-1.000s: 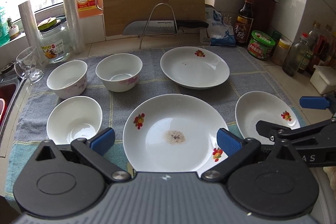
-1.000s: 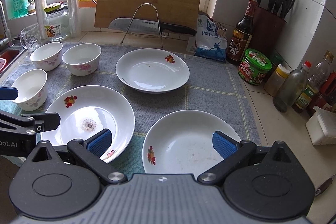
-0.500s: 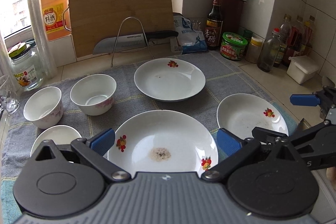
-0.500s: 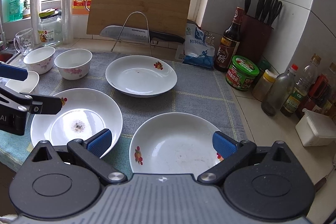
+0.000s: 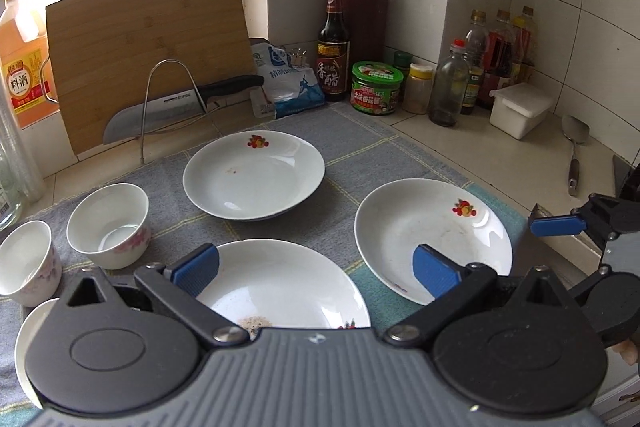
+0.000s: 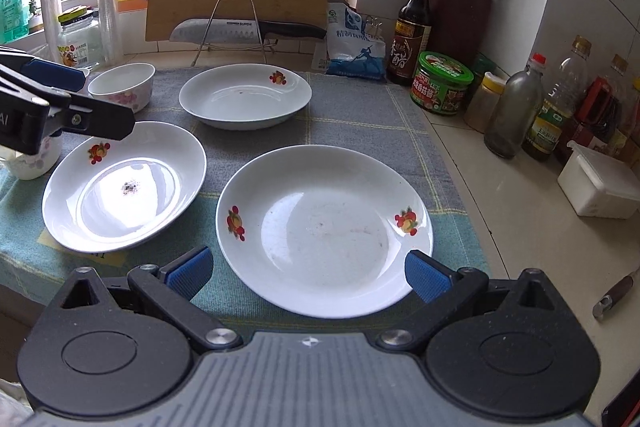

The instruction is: Organize plates and bowls

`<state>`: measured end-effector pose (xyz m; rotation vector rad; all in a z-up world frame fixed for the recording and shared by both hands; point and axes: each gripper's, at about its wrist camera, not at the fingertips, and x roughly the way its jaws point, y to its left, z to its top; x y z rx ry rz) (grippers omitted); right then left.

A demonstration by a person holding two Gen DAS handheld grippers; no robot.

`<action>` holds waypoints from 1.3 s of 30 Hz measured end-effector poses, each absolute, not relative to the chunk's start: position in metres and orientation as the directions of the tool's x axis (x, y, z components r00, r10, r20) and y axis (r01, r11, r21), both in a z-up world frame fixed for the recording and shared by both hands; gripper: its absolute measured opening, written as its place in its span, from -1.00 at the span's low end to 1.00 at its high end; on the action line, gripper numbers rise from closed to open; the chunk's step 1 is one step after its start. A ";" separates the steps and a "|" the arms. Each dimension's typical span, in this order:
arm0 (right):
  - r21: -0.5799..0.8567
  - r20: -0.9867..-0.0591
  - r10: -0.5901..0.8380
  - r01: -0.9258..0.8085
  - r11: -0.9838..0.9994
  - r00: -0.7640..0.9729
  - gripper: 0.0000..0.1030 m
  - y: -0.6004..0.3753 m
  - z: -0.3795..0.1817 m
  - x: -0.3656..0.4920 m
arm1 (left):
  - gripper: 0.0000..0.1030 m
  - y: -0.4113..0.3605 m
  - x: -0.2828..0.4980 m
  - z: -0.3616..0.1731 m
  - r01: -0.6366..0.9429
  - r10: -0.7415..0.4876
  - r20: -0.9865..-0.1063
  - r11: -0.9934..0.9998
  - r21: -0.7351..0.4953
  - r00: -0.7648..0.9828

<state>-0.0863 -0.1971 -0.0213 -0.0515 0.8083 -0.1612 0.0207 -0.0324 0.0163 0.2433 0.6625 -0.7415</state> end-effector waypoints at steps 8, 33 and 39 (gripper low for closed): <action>-0.071 -0.736 -0.096 0.064 0.995 0.670 1.00 -0.221 -0.045 -0.095 | 0.99 -0.054 0.023 0.012 0.691 -0.510 -0.660 0.723 0.019 0.552; 0.018 -0.760 0.127 -0.174 0.985 0.637 1.00 -0.272 -0.089 -0.062 | 0.98 -0.142 0.054 -0.016 0.745 -0.452 -0.771 0.666 0.044 0.450; 0.014 -0.760 0.147 -0.210 0.978 0.633 1.00 -0.275 -0.091 -0.058 | 0.94 -0.160 0.072 -0.026 0.767 -0.444 -0.799 0.641 0.033 0.406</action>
